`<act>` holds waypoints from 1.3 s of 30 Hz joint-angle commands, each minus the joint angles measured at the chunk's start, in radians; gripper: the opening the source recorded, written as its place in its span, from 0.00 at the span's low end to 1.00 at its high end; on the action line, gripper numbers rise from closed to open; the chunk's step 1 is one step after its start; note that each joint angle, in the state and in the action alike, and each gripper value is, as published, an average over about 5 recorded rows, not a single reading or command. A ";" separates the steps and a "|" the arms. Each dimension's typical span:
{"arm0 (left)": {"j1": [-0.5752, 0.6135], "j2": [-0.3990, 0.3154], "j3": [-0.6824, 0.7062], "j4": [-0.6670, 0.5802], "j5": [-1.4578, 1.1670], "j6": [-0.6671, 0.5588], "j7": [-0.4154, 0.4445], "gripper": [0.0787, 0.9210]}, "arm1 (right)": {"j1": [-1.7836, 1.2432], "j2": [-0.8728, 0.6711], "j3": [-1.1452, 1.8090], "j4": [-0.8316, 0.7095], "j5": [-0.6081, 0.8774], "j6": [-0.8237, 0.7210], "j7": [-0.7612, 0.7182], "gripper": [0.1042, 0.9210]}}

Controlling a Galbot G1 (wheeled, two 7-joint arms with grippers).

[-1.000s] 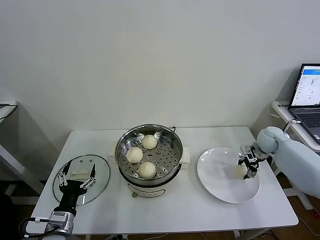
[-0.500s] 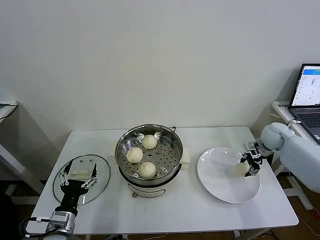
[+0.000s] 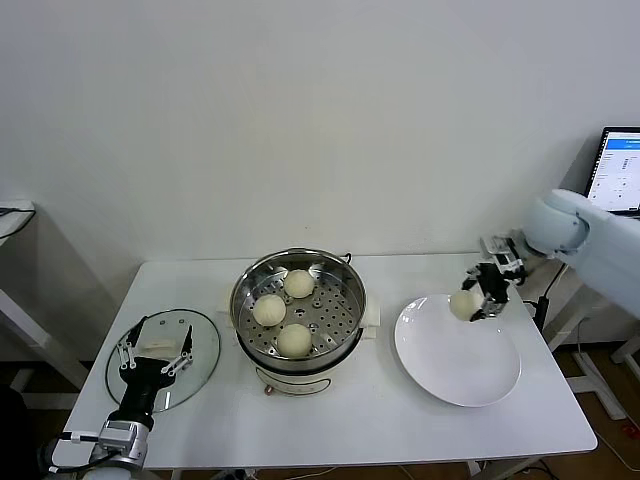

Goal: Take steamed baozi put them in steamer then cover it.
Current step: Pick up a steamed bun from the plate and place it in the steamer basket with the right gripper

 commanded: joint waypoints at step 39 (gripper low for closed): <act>-0.021 0.016 -0.080 0.020 -0.054 0.011 0.019 0.88 | 0.114 0.741 -0.295 -0.295 0.370 -0.210 0.110 0.71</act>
